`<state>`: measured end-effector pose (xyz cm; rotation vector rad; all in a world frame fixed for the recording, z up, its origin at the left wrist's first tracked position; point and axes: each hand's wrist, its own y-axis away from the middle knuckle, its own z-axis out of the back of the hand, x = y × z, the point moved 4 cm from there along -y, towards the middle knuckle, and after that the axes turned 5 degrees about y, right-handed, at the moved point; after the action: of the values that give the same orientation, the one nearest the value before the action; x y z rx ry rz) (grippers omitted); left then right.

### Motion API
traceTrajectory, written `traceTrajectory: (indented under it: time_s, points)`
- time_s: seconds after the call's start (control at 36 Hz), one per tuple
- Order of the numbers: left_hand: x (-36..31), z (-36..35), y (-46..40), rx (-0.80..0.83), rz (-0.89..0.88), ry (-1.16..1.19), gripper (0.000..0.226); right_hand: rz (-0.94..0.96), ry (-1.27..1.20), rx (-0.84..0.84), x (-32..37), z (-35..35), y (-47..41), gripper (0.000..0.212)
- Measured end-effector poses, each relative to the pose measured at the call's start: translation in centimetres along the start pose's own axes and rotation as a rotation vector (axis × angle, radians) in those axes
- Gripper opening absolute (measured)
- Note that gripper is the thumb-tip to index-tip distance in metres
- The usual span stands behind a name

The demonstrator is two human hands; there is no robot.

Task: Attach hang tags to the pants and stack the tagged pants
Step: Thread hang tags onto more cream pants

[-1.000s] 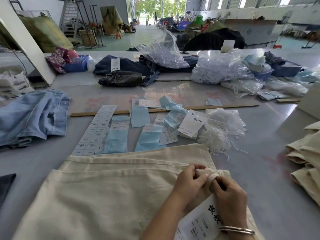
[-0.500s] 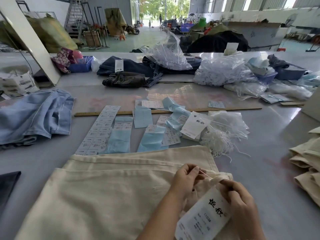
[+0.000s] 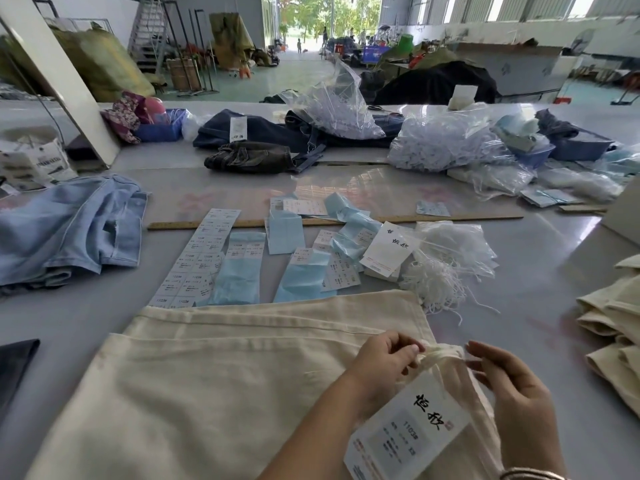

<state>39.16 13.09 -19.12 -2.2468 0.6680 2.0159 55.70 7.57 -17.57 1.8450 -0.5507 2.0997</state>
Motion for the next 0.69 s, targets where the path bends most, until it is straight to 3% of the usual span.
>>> traceTrajectory:
  time_s: [0.11,0.22,0.31,0.36,0.44,0.56,0.69]
  points:
    - [0.5,-0.2,0.3,-0.032,-0.018,-0.008,0.014,0.241,0.500,0.062,0.7,1.7,0.6,0.057]
    - [0.6,-0.3,0.2,-0.060,-0.032,-0.074,0.013,0.373,0.804,0.167,-0.1,2.2,1.7,0.050]
    - [-0.1,-0.5,0.3,-0.129,-0.107,-0.227,0.012,0.472,0.827,0.128,0.7,1.4,2.7,0.028]
    - [-0.5,-0.9,0.6,-0.196,-0.211,-0.442,0.014,0.519,0.828,0.114,1.0,0.5,3.0,0.044]
    - [-0.4,-1.5,1.2,-0.268,-0.344,-0.656,0.014,0.396,0.659,0.229,0.8,-0.8,3.2,0.062]
    - [1.1,-1.0,1.4,-0.300,-0.359,-0.551,0.013,0.311,0.453,0.314,0.7,-2.4,3.9,0.062]
    - [1.9,-0.6,1.4,-0.308,-0.403,-0.455,0.012,0.359,0.500,0.226,0.7,-3.4,4.0,0.054]
